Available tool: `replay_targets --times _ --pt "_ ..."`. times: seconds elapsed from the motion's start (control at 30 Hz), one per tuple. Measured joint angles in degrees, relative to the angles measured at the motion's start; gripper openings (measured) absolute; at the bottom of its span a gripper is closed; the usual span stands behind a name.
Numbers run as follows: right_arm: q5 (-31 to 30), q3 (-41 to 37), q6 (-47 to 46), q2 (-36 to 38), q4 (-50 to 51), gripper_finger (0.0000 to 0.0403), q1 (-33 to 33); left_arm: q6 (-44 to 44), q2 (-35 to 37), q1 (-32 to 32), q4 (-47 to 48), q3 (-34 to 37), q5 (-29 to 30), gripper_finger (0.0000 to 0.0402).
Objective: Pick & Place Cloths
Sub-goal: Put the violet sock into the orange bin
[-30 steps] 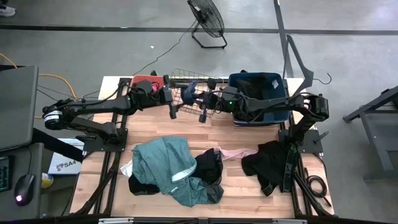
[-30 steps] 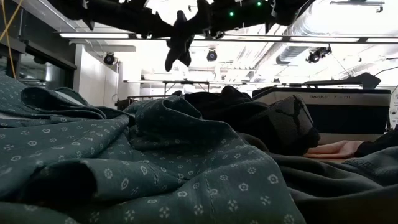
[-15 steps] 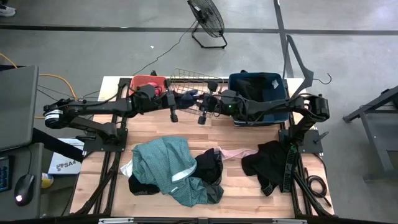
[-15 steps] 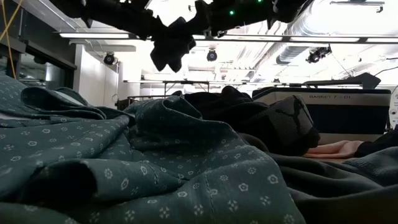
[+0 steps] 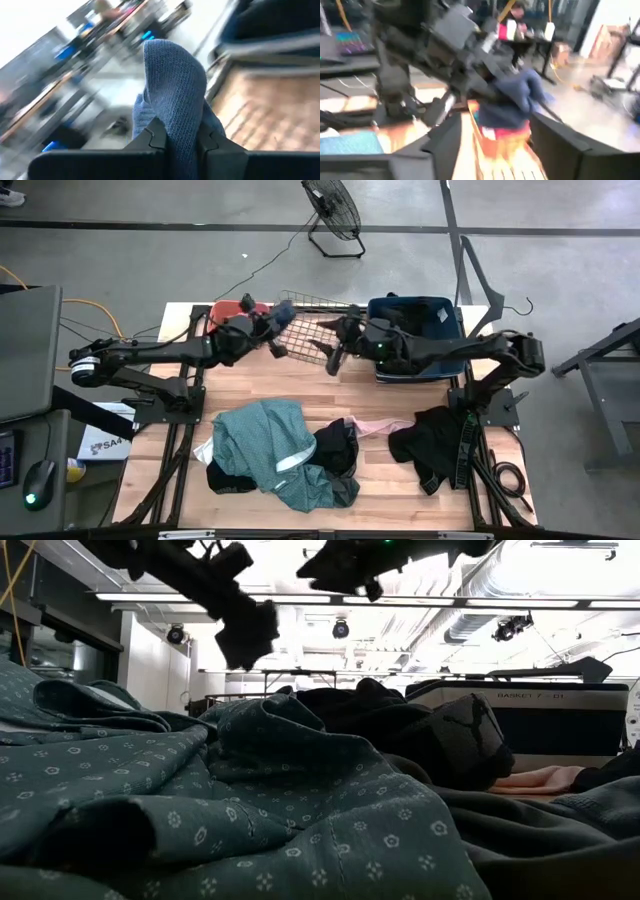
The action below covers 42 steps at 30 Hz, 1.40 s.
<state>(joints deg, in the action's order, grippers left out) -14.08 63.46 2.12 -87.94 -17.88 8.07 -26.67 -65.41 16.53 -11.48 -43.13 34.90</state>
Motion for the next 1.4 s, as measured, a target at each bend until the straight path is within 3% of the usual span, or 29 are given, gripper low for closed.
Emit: replay_targets --times 0.2,0.33,0.43,0.63,0.9,1.1,1.4 --pt "-7.04 -0.04 -1.11 2.80 9.44 0.0293 0.16 4.94 0.00 0.07 6.22 0.00 19.06 0.0028" --pt "-7.47 -0.04 -1.72 2.80 10.76 0.0296 0.14 9.57 0.00 2.71 9.27 0.00 23.30 0.0032" --pt "-7.01 -0.04 -4.16 2.80 11.64 0.0293 0.18 15.27 0.00 7.29 12.34 -0.02 20.25 0.0032" --pt "-6.99 -0.04 -4.95 2.80 13.26 0.0291 0.18 28.11 -0.02 19.71 20.70 0.01 6.15 0.0026" --pt "-6.98 -0.04 -5.00 2.80 14.20 0.0291 0.18 34.51 -1.41 31.63 26.47 -0.02 -4.17 0.0027" --pt "-6.96 -0.04 -5.37 2.80 14.77 0.0291 0.18 37.50 -5.51 35.01 28.34 0.00 -12.16 0.0028" --pt "-6.98 -0.09 -6.14 2.80 19.44 0.0291 0.18 37.70 -16.26 34.88 24.78 -0.02 -11.88 0.0028"
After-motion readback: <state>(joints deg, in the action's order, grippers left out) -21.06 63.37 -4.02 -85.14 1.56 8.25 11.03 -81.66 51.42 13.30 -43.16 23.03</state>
